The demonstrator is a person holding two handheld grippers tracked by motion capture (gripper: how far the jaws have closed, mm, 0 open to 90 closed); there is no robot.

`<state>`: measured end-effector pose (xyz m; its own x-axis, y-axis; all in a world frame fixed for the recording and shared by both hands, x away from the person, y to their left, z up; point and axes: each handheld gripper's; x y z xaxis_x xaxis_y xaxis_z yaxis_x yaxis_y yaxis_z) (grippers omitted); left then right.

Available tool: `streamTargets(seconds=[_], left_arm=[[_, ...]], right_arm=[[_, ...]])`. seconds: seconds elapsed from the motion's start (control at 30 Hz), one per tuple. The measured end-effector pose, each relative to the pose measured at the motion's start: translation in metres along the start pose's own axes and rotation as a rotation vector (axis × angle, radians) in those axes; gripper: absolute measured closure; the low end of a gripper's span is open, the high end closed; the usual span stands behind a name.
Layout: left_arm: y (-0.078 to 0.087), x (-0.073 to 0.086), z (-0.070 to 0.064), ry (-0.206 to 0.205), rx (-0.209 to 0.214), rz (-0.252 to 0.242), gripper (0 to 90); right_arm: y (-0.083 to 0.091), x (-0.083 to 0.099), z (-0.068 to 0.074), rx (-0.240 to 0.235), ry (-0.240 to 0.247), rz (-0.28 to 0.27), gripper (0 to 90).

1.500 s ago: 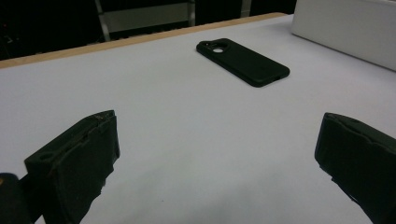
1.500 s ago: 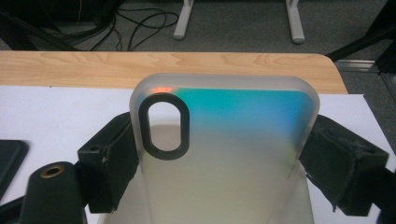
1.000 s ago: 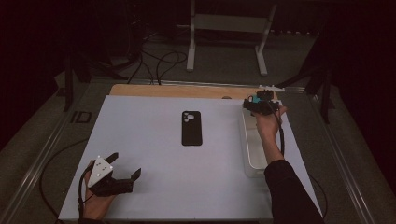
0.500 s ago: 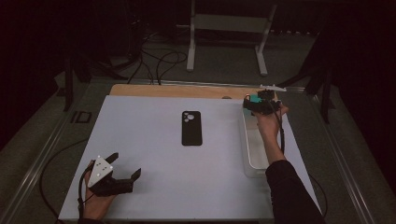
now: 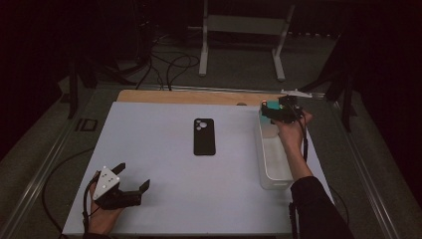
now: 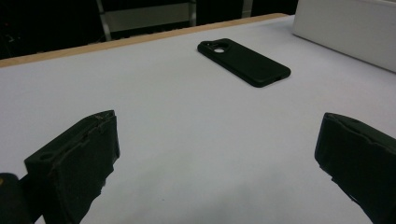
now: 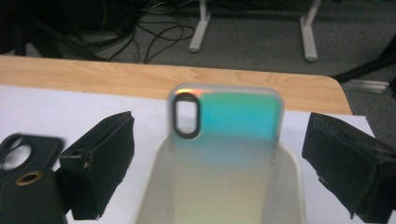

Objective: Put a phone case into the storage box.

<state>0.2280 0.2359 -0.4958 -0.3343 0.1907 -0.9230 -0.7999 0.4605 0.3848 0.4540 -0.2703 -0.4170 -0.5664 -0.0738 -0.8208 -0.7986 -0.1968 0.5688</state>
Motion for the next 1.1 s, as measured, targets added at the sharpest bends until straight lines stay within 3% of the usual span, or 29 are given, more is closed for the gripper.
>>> streamTargets(seconds=[0.2,0.23,0.4,0.43,0.73,0.83,1.1], left_arm=[[0.000,0.000,0.000,0.003,-0.001,-0.003,0.4],[0.000,0.000,0.000,0.004,-0.001,-0.003,0.4],[0.000,0.000,0.000,0.003,-0.001,-0.001,0.4],[0.000,0.000,0.000,0.003,-0.002,-0.001,0.4],[-0.001,0.000,0.000,0.002,-0.003,0.003,0.4],[-0.001,0.000,0.000,0.004,-0.005,0.004,0.4],[0.000,0.000,0.000,0.006,-0.020,0.007,0.4]], right_arm=[[0.003,0.000,0.002,-0.008,0.013,0.002,9.5],[0.026,0.002,0.019,-0.086,0.090,-0.017,9.5],[0.047,0.009,0.031,-0.149,0.125,-0.034,9.8],[0.057,0.015,0.034,-0.180,0.118,-0.053,9.9],[0.090,0.046,0.045,-0.289,0.156,-0.081,12.2],[0.098,0.058,0.049,-0.305,0.185,-0.096,12.3],[0.112,0.091,0.049,-0.366,0.192,-0.126,13.2]])
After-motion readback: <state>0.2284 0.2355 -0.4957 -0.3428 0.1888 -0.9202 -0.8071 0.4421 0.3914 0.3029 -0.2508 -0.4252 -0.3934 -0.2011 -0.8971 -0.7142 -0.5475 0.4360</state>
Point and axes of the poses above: each handheld gripper's, and its own axes: y roughly backward along the jaws, x roughly out of its underside, z roughly to its left, and after that the axes turned 2 degrees about -x, right-handed
